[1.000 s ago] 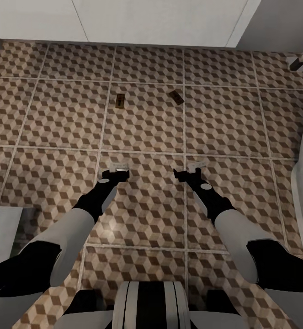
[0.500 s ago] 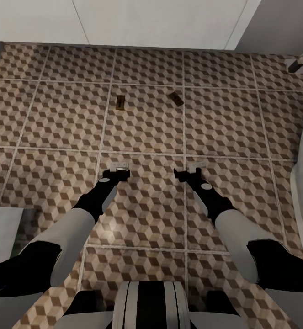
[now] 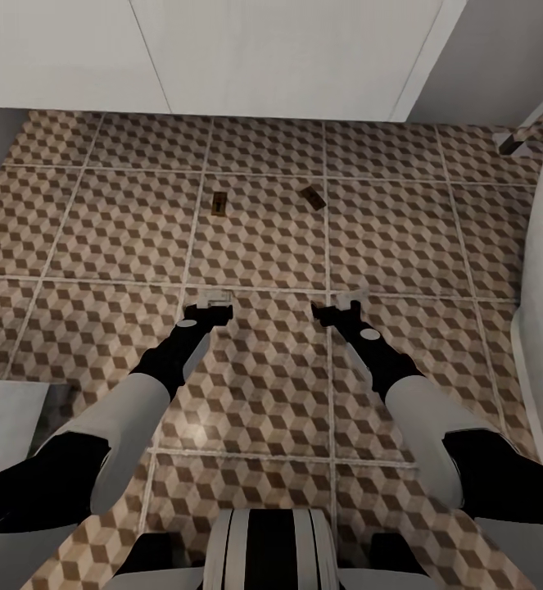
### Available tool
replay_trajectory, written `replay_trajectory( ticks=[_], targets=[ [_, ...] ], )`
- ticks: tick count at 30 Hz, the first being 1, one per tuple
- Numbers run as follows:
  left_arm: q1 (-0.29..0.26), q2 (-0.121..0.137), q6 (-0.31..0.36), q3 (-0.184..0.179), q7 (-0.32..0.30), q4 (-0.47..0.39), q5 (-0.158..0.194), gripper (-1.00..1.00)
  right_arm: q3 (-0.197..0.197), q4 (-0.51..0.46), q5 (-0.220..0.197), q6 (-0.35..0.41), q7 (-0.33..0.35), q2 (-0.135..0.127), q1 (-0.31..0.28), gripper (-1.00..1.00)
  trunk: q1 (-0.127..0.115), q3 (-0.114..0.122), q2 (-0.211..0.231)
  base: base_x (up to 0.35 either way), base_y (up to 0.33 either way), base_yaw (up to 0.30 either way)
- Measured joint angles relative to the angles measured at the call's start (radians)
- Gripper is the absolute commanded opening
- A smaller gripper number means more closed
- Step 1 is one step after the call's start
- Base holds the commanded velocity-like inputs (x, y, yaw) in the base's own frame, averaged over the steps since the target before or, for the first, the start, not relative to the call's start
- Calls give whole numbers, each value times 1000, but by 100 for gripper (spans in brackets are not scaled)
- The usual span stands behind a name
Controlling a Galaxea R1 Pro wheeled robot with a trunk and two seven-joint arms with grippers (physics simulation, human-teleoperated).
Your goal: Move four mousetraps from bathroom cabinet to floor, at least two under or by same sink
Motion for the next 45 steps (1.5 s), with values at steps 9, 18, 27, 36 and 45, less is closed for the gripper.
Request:
replay_trajectory(
  ticks=[9,18,27,36,45],
  targets=[
    [0,2,0,0,0,3,-1,100,1,-22,0,1,7,3,1,100,-4,35,2,0,0,0],
    [1,3,0,0,0,19,-1,100,0,-27,0,9,6,0,1,100,-8,72,4,0,0,0],
    [33,4,-1,0,-2,30,-1,100,0,-20,0,11,6,-4,1,100,-12,120,6,0,0,0],
    [75,6,-8,0,-3,75,-1,100,-1,-13,-1,11,7,-16,1,100,-16,169,8,0,0,0],
    [102,8,-14,0,-5,138,-2,100,-1,37,-1,6,7,-21,2,100,-20,218,11,0,0,0]
  ],
)
